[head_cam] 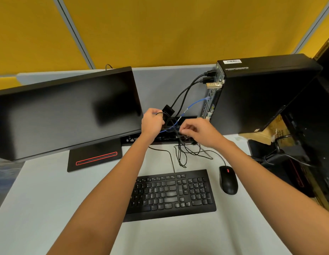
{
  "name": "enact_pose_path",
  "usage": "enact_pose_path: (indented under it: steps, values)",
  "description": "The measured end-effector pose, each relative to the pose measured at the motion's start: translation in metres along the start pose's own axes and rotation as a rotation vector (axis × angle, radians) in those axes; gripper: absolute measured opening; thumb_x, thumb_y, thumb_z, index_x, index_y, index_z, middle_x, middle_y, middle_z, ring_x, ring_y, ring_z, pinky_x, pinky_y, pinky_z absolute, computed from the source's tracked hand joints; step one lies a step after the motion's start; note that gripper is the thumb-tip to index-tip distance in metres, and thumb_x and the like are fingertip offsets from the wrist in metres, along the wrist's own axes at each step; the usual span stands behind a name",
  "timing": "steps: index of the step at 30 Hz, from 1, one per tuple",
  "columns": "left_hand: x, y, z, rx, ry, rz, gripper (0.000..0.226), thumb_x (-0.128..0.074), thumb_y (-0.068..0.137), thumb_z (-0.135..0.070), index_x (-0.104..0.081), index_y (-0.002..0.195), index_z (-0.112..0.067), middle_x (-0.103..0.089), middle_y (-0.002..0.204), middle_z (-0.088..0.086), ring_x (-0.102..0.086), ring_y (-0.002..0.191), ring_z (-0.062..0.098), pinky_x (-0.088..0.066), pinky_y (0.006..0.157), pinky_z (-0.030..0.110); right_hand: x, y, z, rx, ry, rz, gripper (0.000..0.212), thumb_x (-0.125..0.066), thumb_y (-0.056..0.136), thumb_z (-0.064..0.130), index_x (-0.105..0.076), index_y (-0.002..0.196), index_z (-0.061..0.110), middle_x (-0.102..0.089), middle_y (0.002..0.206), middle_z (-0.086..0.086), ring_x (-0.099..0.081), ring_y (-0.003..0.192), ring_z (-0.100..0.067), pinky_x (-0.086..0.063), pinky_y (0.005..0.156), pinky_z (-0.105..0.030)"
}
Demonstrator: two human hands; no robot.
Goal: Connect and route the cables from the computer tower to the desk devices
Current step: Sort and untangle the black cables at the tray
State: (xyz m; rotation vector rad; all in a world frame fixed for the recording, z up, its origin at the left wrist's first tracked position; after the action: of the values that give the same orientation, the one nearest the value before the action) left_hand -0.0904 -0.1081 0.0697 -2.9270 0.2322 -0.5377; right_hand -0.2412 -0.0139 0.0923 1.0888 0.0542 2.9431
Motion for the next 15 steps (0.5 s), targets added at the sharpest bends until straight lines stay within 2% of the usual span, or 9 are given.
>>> enact_pose_path:
  steps: [3,5,8,11,15]
  values:
    - [0.01,0.002,0.01,0.061,0.03,-0.078,0.016,-0.053,0.087,-0.018,-0.067,0.097,-0.019,-0.065,0.074,-0.002,-0.06,0.074,0.014,-0.045,0.064,0.025,-0.012,-0.012,0.001,-0.016,0.037,0.141,0.009,-0.072,0.085,0.026,-0.07,0.086,0.017,-0.066,0.078,0.006,-0.059,0.074,-0.006,-0.045,0.066,-0.013]
    - [0.019,0.0,0.015,0.086,0.084,-0.158,0.012,-0.06,0.082,-0.019,-0.069,0.089,-0.022,-0.066,0.078,-0.005,-0.062,0.078,0.013,-0.046,0.064,0.023,-0.013,-0.016,0.003,0.003,0.048,0.124,0.011,-0.07,0.087,0.026,-0.067,0.083,0.016,-0.065,0.076,0.002,-0.057,0.071,-0.009,-0.045,0.064,-0.014]
    - [0.03,-0.006,0.019,0.062,0.298,-0.184,0.003,-0.067,0.076,-0.026,-0.066,0.079,-0.027,-0.068,0.082,-0.005,-0.063,0.079,0.015,-0.051,0.07,0.027,0.012,-0.016,-0.001,0.016,-0.03,-0.129,0.016,-0.06,0.094,0.024,-0.061,0.079,0.017,-0.06,0.068,0.002,-0.051,0.061,-0.007,-0.042,0.06,-0.021]
    - [0.021,-0.014,0.022,-0.038,0.536,-0.106,0.008,-0.065,0.077,-0.022,-0.067,0.083,-0.026,-0.066,0.085,-0.006,-0.059,0.078,0.015,-0.051,0.073,0.029,0.037,-0.019,-0.019,-0.067,-0.109,-0.361,0.021,-0.058,0.095,0.026,-0.056,0.074,0.02,-0.054,0.062,0.005,-0.047,0.058,-0.011,-0.042,0.058,-0.026]
    - [0.001,-0.019,0.02,-0.117,0.569,-0.033,0.013,-0.057,0.083,-0.01,-0.066,0.09,-0.017,-0.063,0.097,0.001,-0.059,0.08,0.018,-0.042,0.064,0.028,0.045,-0.025,-0.027,-0.112,-0.084,-0.534,0.02,-0.056,0.093,0.015,-0.057,0.074,0.013,-0.056,0.068,0.003,-0.051,0.065,-0.013,-0.041,0.061,-0.025]
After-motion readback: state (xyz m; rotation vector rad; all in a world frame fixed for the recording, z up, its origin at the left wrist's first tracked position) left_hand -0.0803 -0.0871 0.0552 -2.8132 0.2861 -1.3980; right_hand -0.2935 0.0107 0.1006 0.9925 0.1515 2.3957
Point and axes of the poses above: each hand's wrist, its own y-axis towards the middle knuckle, its own x-axis out of the back of the hand, z = x × y, the point moved 7 cm from there along y, towards the middle knuckle
